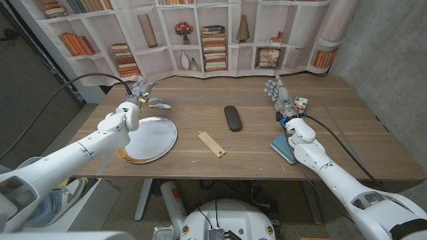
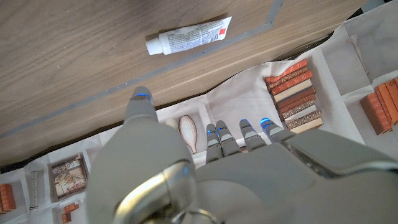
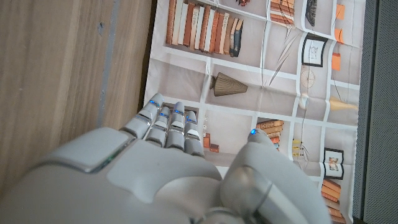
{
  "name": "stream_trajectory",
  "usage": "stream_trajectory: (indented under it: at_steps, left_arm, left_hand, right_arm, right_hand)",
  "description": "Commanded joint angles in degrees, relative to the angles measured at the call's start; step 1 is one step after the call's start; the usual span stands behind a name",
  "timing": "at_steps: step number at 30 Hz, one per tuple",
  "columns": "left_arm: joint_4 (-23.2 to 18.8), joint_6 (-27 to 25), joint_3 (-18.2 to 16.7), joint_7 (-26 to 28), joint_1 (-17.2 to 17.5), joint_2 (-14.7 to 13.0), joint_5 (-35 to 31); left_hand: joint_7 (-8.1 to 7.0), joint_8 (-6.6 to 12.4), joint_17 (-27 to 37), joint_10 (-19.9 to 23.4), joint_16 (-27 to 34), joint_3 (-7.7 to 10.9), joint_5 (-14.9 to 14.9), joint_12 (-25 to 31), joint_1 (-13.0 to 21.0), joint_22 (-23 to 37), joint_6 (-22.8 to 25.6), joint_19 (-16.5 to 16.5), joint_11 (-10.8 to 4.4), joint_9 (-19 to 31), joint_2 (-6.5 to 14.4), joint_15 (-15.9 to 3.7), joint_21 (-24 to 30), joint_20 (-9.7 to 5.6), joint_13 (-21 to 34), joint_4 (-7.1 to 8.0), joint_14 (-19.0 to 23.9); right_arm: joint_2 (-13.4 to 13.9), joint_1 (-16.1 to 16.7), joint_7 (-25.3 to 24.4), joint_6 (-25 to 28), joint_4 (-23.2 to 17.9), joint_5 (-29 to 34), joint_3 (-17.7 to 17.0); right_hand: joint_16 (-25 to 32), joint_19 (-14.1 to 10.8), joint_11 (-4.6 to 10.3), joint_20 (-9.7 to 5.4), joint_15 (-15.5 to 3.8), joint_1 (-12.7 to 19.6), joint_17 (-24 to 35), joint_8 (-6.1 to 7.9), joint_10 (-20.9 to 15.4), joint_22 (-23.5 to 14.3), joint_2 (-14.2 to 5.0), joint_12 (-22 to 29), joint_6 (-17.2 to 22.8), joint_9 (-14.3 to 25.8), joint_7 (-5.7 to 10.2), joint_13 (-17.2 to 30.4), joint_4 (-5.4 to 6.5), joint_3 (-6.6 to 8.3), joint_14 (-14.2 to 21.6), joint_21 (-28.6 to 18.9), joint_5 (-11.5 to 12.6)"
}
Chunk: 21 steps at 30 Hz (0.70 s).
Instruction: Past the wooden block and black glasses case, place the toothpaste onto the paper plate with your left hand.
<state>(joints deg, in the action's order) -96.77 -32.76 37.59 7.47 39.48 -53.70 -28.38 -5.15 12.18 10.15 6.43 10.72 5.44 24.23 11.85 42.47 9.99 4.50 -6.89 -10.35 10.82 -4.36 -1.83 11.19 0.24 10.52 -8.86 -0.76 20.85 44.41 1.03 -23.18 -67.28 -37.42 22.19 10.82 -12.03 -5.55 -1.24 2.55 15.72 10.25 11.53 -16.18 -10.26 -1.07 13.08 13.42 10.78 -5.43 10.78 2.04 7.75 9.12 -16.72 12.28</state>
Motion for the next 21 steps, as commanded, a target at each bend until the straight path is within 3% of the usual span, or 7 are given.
stream_trajectory:
  at_steps: [1, 12, 15, 19, 21]
  left_arm:
    - [0.34, -3.21, 3.23, -5.48, -2.97, 0.05, -4.83]
    - [2.40, -6.45, 6.92, -11.20, -6.42, 1.35, -10.08]
    - [2.85, -6.64, 7.31, -13.10, -7.22, 1.82, -10.25]
    - [3.76, -7.35, 8.57, -13.68, -8.06, 2.46, -12.41]
    - [4.11, -7.18, 8.78, -13.69, -8.20, 2.70, -12.81]
  left_hand:
    - [-0.70, 0.00, -0.03, -0.13, 0.05, 0.16, 0.43, 0.03, 1.85, 0.07, -0.44, 0.27, -0.44, 0.14, 0.25, -1.70, 0.14, 0.41, 0.29, -0.62, 0.18]
    - [-1.46, -0.47, -0.04, -0.69, -0.18, 0.81, 0.36, -0.27, 5.70, 0.07, -1.77, 0.16, -0.46, 0.25, 1.09, -0.87, -0.01, 1.65, 0.28, -0.76, -0.47]
    - [-3.53, 0.07, -0.06, 0.78, 0.00, 0.36, 0.06, 0.13, 7.01, 0.09, -0.28, 0.04, -1.35, 0.31, 0.50, -1.04, -0.07, 1.85, 0.26, -0.51, -0.04]
    - [-4.76, 0.48, -0.08, 1.71, 0.13, -0.15, -0.17, 0.30, 7.46, 0.09, 1.05, 0.02, -1.68, 0.33, -0.03, -1.04, -0.08, 1.55, 0.23, -0.25, 0.46]
    - [-5.59, 0.55, -0.08, 2.19, 0.19, -0.32, -0.24, 0.35, 7.85, 0.09, 1.45, 0.06, -1.76, 0.33, -0.15, -1.14, -0.05, 2.19, 0.21, -0.16, 0.73]
  right_arm:
    - [-1.08, -0.87, -0.04, -0.41, 1.03, -0.15, 0.17]
    - [-1.57, -1.37, 0.09, -0.11, 1.70, -0.42, 0.26]
    - [-1.56, -1.36, -0.01, -0.10, 1.59, -0.39, 0.23]
    - [-1.53, -1.23, -0.20, -0.05, 1.34, -0.46, 0.13]
    - [-1.53, -1.15, -0.15, -0.08, 1.26, -0.57, 0.08]
  right_hand:
    - [0.13, -0.34, -0.18, 0.11, -0.07, 0.35, 0.22, 0.05, -0.45, -0.17, -0.28, 0.16, 0.51, 0.16, 0.24, 0.17, -0.33, 0.02, 0.64, 0.10, -0.02]
    - [0.07, -0.36, -0.23, 0.16, 0.07, 0.34, 0.23, 0.01, -0.36, -0.18, -0.30, 0.10, 0.50, 0.16, 0.25, 0.17, -0.37, -0.03, 0.57, 0.28, -0.03]
    - [0.07, -0.36, -0.24, 0.17, 0.07, 0.34, 0.23, 0.01, -0.30, -0.18, -0.30, 0.07, 0.51, 0.17, 0.25, 0.17, -0.38, -0.05, 0.58, 0.32, -0.03]
    - [0.06, -0.37, -0.21, 0.19, 0.11, 0.32, 0.23, 0.01, -0.31, -0.19, -0.31, 0.07, 0.53, 0.17, 0.23, 0.17, -0.38, -0.07, 0.58, 0.37, -0.03]
    - [0.06, -0.37, -0.26, 0.20, 0.10, 0.32, 0.24, 0.00, -0.32, -0.19, -0.31, 0.06, 0.51, 0.17, 0.22, 0.17, -0.39, -0.08, 0.59, 0.41, -0.03]
